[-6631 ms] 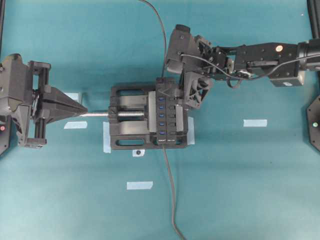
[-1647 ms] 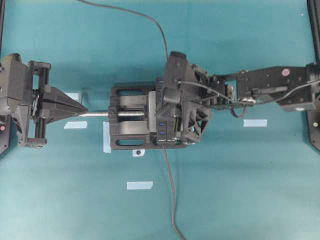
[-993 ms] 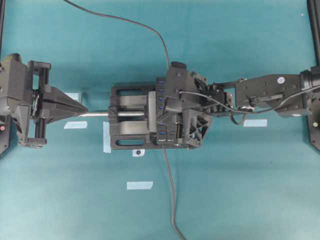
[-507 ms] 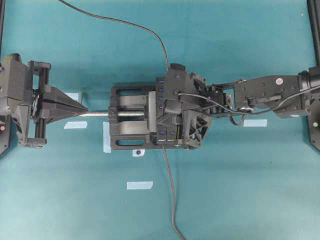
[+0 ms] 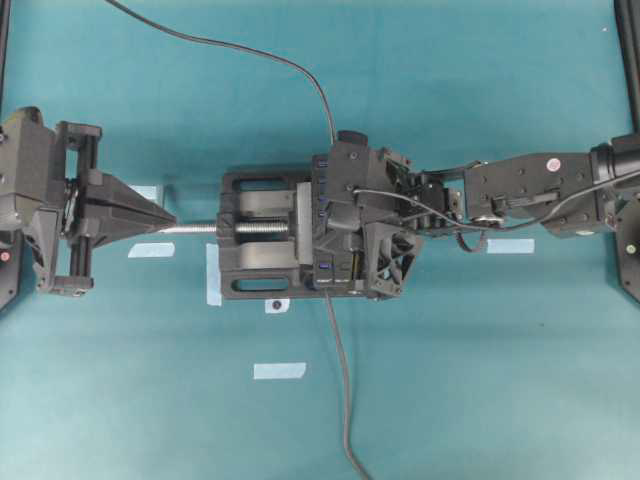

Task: Insert the USB into the second port from the front of the fixed hub.
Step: 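Move the held plug along the hub to the second port and align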

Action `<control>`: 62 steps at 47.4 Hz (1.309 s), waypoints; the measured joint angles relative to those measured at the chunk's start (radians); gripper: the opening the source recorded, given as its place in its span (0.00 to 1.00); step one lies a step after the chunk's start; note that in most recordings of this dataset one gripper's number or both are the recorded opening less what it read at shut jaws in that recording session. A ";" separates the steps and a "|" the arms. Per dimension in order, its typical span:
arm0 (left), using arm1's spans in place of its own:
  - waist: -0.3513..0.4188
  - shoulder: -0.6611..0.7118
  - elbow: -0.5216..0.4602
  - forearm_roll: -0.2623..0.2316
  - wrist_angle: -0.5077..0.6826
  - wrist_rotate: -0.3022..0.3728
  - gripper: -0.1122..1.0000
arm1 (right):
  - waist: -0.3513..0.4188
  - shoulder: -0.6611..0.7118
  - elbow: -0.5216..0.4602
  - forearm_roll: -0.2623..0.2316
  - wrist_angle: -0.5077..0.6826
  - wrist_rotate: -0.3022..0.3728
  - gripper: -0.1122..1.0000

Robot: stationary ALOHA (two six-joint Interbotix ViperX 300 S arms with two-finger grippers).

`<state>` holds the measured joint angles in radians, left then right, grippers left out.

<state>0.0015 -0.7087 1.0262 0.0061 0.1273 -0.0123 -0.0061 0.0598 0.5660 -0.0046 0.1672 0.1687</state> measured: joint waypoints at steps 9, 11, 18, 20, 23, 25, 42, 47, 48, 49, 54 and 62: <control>0.000 0.000 0.000 0.000 0.000 0.000 0.10 | 0.000 0.006 -0.002 -0.003 -0.002 -0.002 0.16; 0.000 0.000 0.002 0.002 0.000 0.000 0.10 | -0.002 0.008 0.000 -0.003 0.000 -0.006 0.16; 0.000 0.000 0.002 0.002 0.000 0.000 0.10 | -0.002 0.009 0.000 -0.003 0.000 -0.015 0.16; 0.000 0.000 0.000 0.002 0.000 0.000 0.10 | -0.002 0.009 0.000 -0.003 0.000 -0.015 0.16; 0.000 0.000 0.002 0.000 0.000 0.000 0.10 | -0.002 0.009 -0.002 -0.003 0.000 -0.017 0.16; 0.000 0.000 0.000 0.002 0.000 0.000 0.10 | 0.000 0.009 -0.002 -0.003 0.000 -0.017 0.16; 0.000 0.000 0.000 0.002 0.000 0.000 0.10 | -0.002 0.011 0.000 -0.003 0.000 -0.015 0.16; 0.000 0.000 0.000 0.002 0.000 0.000 0.10 | 0.000 0.017 -0.002 -0.003 -0.002 -0.017 0.16; 0.000 0.000 0.002 0.002 0.000 0.000 0.10 | -0.002 0.017 -0.002 -0.003 -0.002 -0.017 0.16; 0.000 0.000 0.000 0.000 0.000 0.002 0.10 | 0.000 0.018 -0.002 -0.005 0.000 -0.017 0.16; 0.000 0.000 0.002 0.002 0.000 0.000 0.10 | -0.002 0.020 -0.002 -0.005 0.006 -0.017 0.16; 0.000 0.000 0.000 0.002 0.000 0.000 0.10 | -0.002 0.020 -0.002 -0.003 0.020 -0.017 0.16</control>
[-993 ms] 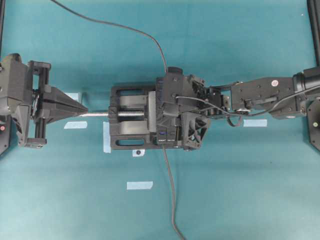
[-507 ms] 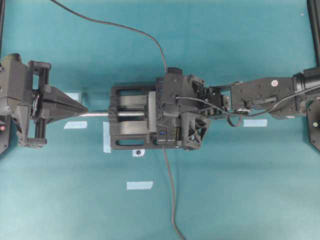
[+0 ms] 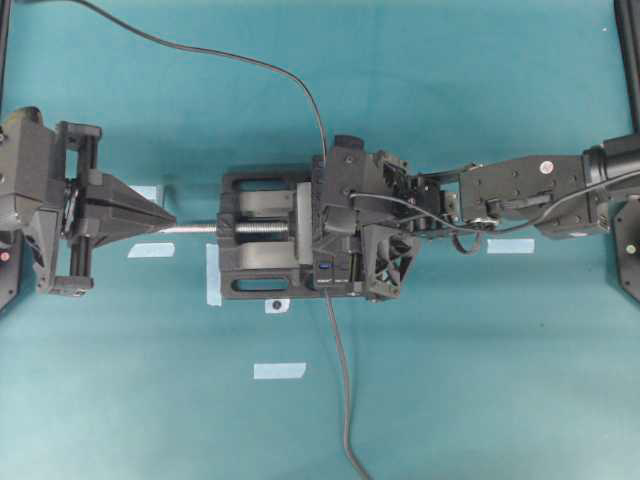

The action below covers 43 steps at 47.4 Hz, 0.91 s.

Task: Insert the USB into the second port from the front of the fixed hub.
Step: 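Move the held plug along the hub to the second port and align, then push the USB plug into the second port with the right gripper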

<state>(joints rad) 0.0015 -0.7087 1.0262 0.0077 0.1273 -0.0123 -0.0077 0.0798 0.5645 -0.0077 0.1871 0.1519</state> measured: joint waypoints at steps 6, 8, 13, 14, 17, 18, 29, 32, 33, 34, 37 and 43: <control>0.000 0.000 0.002 0.000 0.000 0.000 0.10 | 0.000 0.000 0.000 -0.002 0.008 0.000 0.16; 0.000 0.000 0.000 0.000 0.000 0.000 0.10 | 0.000 0.000 0.000 -0.002 0.009 0.000 0.16; 0.000 0.000 0.000 0.000 0.000 0.000 0.10 | 0.000 0.000 0.000 0.000 0.014 0.000 0.16; 0.000 0.000 0.000 0.000 0.000 0.000 0.10 | 0.000 0.002 0.000 0.000 0.014 0.000 0.16; 0.000 0.000 0.000 -0.002 0.000 0.000 0.10 | 0.000 0.003 0.000 -0.002 0.015 0.000 0.16; -0.002 0.000 0.000 0.000 0.000 -0.002 0.10 | -0.002 0.003 0.000 0.000 0.015 0.000 0.16; 0.000 0.000 0.000 0.000 0.000 -0.002 0.10 | -0.002 0.009 -0.006 -0.002 0.029 0.002 0.16; 0.000 0.000 0.000 -0.002 0.000 -0.002 0.10 | 0.000 0.012 -0.008 -0.002 0.038 0.002 0.16; 0.000 0.000 0.000 0.000 0.000 -0.002 0.10 | 0.000 0.014 -0.008 0.000 0.040 0.000 0.16; 0.000 0.000 0.000 0.000 0.000 -0.002 0.10 | 0.000 0.017 -0.009 -0.002 0.044 0.000 0.16; 0.000 0.000 0.002 0.000 0.000 -0.002 0.10 | 0.002 0.018 -0.011 -0.002 0.052 0.000 0.16; 0.000 0.000 0.000 -0.002 0.000 -0.002 0.10 | 0.002 0.021 -0.014 -0.002 0.061 0.000 0.16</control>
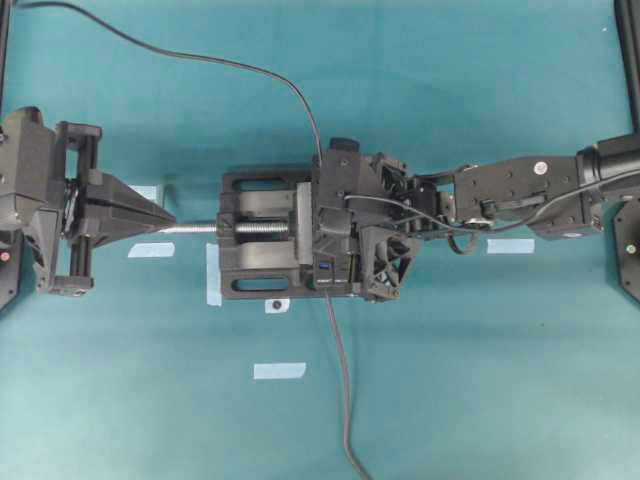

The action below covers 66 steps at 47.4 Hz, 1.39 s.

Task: Insert the USB into the second port from the front of the fixed hub.
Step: 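Push the USB plug into the second port with the right gripper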

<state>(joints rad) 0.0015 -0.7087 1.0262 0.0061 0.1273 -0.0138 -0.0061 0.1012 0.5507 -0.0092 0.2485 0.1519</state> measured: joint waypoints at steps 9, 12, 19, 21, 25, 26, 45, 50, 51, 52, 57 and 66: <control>0.000 0.000 0.000 0.000 0.000 0.000 0.10 | 0.000 0.002 0.000 0.000 0.002 0.000 0.16; 0.000 0.000 0.000 0.002 0.000 0.000 0.10 | 0.000 0.002 0.000 0.000 0.002 0.000 0.16; 0.000 0.000 0.000 0.002 0.000 0.000 0.10 | 0.000 0.002 0.000 0.000 0.002 0.000 0.16; 0.000 0.000 0.000 0.000 0.000 0.000 0.10 | 0.000 0.002 0.000 0.000 0.002 0.002 0.16; 0.000 0.000 0.000 0.002 0.000 0.000 0.10 | 0.000 0.002 -0.002 0.000 0.002 0.000 0.16; 0.000 0.000 0.000 0.000 0.000 0.000 0.10 | 0.002 0.000 -0.002 0.000 0.002 0.002 0.16; 0.000 0.000 0.000 0.002 0.000 0.000 0.10 | 0.000 -0.003 -0.012 0.000 -0.002 0.000 0.19; 0.000 0.000 0.000 0.002 0.000 -0.002 0.10 | 0.000 -0.002 -0.015 0.002 -0.003 0.002 0.24; 0.000 0.000 0.000 0.000 0.000 -0.002 0.10 | 0.002 -0.002 -0.015 0.002 -0.003 0.002 0.26; 0.000 0.000 0.000 0.002 0.000 -0.002 0.10 | 0.002 -0.002 -0.017 0.002 -0.003 0.000 0.28; 0.000 0.000 0.000 0.000 -0.014 -0.002 0.10 | 0.000 0.000 -0.018 0.000 -0.005 0.000 0.43; 0.000 0.000 0.008 0.000 -0.043 -0.002 0.10 | -0.008 -0.002 -0.028 0.000 -0.003 0.002 0.77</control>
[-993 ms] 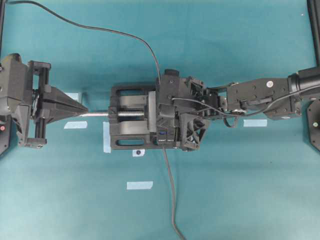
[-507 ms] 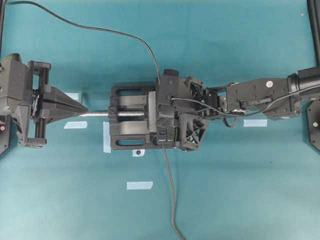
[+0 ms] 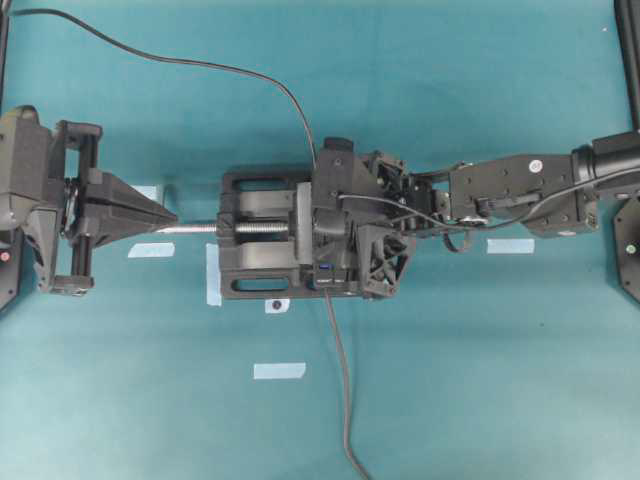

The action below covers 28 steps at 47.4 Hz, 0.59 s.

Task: Insert the USB into the second port from the front of the fixed hub.
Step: 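Push the USB plug into the second port with the right gripper, then open the right gripper and lift it away from the hub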

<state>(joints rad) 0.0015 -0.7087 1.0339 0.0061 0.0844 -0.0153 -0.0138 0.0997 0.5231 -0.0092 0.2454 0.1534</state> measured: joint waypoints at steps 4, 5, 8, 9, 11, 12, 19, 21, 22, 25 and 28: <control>0.000 0.000 0.000 0.000 -0.002 0.000 0.10 | 0.000 0.002 -0.008 0.002 0.000 -0.002 0.83; 0.000 0.000 0.000 0.002 -0.003 0.000 0.10 | 0.000 0.002 -0.009 0.000 0.002 0.000 0.83; -0.002 0.000 0.000 0.000 -0.003 0.000 0.10 | 0.000 0.002 -0.014 0.000 0.002 -0.002 0.82; -0.002 0.000 0.000 0.002 -0.003 -0.002 0.10 | -0.002 0.002 -0.015 0.000 0.000 0.000 0.82; -0.003 0.000 0.000 0.002 -0.003 -0.002 0.10 | 0.000 0.002 -0.015 0.000 0.002 -0.002 0.82; -0.003 0.000 0.000 0.002 -0.003 -0.002 0.10 | -0.002 0.002 -0.017 0.002 0.002 0.000 0.82; -0.003 0.000 0.000 0.002 -0.003 -0.002 0.10 | 0.000 0.002 -0.017 0.000 0.006 -0.002 0.82; -0.002 0.000 0.000 0.002 -0.005 -0.002 0.10 | -0.002 0.002 -0.017 0.000 0.008 -0.002 0.82; -0.003 0.000 0.000 0.000 -0.003 -0.002 0.10 | 0.000 0.002 -0.017 0.000 0.009 -0.002 0.82; -0.003 0.000 0.000 0.002 -0.005 -0.002 0.10 | 0.000 0.002 -0.017 0.000 0.011 0.000 0.82; -0.003 0.000 0.000 0.000 -0.005 -0.002 0.10 | -0.002 0.002 -0.017 0.000 0.012 0.000 0.82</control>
<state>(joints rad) -0.0015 -0.7087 1.0339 0.0061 0.0798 -0.0169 -0.0153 0.1012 0.5062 -0.0092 0.2577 0.1534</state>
